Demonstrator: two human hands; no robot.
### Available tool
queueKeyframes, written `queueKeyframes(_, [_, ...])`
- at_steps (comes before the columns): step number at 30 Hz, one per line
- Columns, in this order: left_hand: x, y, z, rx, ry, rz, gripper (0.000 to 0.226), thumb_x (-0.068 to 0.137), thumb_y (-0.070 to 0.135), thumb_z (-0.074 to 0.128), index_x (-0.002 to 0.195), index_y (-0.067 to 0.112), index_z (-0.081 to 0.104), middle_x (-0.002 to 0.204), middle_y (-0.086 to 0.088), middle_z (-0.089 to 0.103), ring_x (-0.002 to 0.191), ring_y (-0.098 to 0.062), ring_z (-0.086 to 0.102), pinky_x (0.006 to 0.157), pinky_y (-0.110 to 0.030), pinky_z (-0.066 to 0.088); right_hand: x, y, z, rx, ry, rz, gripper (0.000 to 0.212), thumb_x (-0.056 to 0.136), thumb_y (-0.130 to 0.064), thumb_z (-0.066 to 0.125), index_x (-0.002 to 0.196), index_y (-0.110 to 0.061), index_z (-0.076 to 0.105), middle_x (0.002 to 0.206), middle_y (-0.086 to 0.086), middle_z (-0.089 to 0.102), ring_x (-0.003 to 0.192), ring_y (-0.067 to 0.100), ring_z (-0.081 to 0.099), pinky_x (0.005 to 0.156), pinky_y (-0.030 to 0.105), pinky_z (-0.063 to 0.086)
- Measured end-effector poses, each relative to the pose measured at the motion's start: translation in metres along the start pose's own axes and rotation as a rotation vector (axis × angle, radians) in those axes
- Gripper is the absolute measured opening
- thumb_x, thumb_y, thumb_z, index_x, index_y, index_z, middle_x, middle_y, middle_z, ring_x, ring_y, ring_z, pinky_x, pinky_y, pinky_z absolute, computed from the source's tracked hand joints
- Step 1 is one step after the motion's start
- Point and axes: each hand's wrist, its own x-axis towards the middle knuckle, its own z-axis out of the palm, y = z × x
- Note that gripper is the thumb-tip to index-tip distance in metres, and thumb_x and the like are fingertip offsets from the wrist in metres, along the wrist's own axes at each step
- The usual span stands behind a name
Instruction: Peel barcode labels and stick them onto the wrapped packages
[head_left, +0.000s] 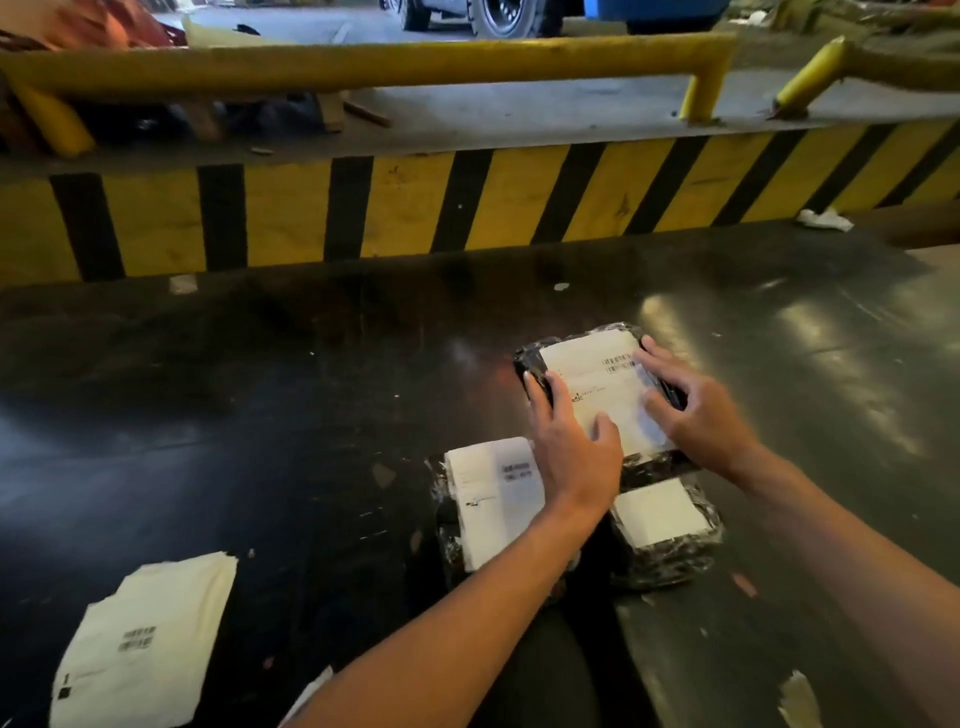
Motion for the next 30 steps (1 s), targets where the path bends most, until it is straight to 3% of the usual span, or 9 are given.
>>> queueKeyframes(5, [-0.023,-0.004,0.048,-0.002,-0.106,-0.109,0.074,0.096,0.02,0.054,0.156,0.013,0.011,0.165,-0.002,-0.005,0.152,-0.02,0.001,0.122,-0.04,0.02,-0.025,0.051,-0.012,0.005,-0.03,0.094,0.049,0.092,-0.009,0.059,0.14,-0.016,0.052,0.153,-0.009,0.038,0.14,0.002,0.033,0.115,0.028,0.029])
queueKeyframes(11, [-0.035,-0.024,0.069,0.028,-0.149,-0.193,0.074,0.097,0.019,0.052,0.156,0.012,0.009,0.165,-0.001,-0.01,0.152,-0.02,0.001,0.121,-0.032,0.02,-0.037,0.086,-0.001,0.113,-0.089,0.162,0.049,0.091,-0.01,0.06,0.139,-0.019,0.053,0.153,-0.013,0.038,0.14,0.001,0.034,0.117,0.039,0.032])
queueKeyframes(22, [-0.038,-0.049,0.082,0.106,-0.233,-0.187,0.076,0.098,0.025,0.051,0.157,0.018,0.004,0.163,0.005,-0.018,0.152,-0.023,0.002,0.12,-0.042,0.026,-0.046,0.107,0.009,0.114,-0.094,0.208,0.048,0.094,-0.012,0.057,0.14,-0.023,0.051,0.155,-0.014,0.034,0.139,0.001,0.033,0.113,0.027,0.029])
queueKeyframes(27, [-0.032,-0.039,0.067,0.168,-0.388,-0.245,0.075,0.098,0.021,0.048,0.156,0.018,0.0,0.161,0.001,-0.025,0.152,-0.027,-0.002,0.122,-0.045,0.02,-0.04,0.1,0.012,-0.045,-0.112,0.246,0.047,0.092,-0.011,0.053,0.138,-0.018,0.051,0.155,-0.007,0.035,0.139,0.014,0.037,0.109,0.029,0.032])
queueKeyframes(30, [-0.025,-0.021,0.044,0.131,-0.468,-0.312,0.068,0.096,0.01,0.045,0.156,0.018,0.015,0.165,-0.005,-0.008,0.15,-0.031,0.011,0.118,-0.046,0.028,-0.026,0.084,0.019,-0.277,-0.063,0.286,0.039,0.088,-0.016,0.056,0.127,-0.014,0.06,0.145,0.006,0.051,0.127,0.029,0.052,0.103,0.043,0.044])
